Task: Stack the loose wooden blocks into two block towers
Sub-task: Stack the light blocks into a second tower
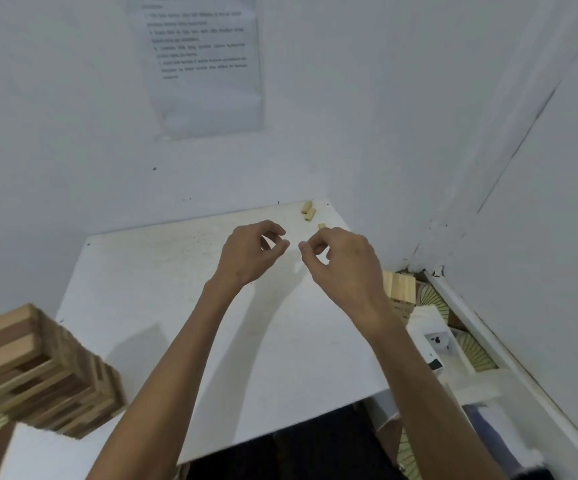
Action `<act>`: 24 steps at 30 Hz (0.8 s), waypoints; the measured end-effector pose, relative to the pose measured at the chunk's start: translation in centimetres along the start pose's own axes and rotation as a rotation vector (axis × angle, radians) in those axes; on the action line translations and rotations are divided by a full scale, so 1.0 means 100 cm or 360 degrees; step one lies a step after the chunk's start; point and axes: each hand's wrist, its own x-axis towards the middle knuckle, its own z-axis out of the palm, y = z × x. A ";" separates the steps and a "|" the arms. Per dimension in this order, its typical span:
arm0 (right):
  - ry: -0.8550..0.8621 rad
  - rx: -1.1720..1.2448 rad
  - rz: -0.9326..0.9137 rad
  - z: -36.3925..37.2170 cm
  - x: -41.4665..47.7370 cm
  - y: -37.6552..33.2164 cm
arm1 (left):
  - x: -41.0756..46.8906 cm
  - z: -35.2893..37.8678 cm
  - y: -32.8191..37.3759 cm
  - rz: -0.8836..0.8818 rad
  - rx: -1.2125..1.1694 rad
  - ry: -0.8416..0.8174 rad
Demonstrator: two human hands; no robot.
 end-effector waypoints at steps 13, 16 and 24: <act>-0.0045 -0.0170 0.0783 0.130 0.073 0.075 | 0.102 0.083 -0.058 -0.0121 0.0031 -0.0165; 0.0003 -0.0118 0.0861 0.144 0.097 0.092 | 0.134 0.104 -0.069 -0.0113 0.0065 -0.0194; -0.0057 -0.0288 0.0888 0.172 0.136 0.120 | 0.196 0.144 -0.076 0.0004 0.0425 -0.0274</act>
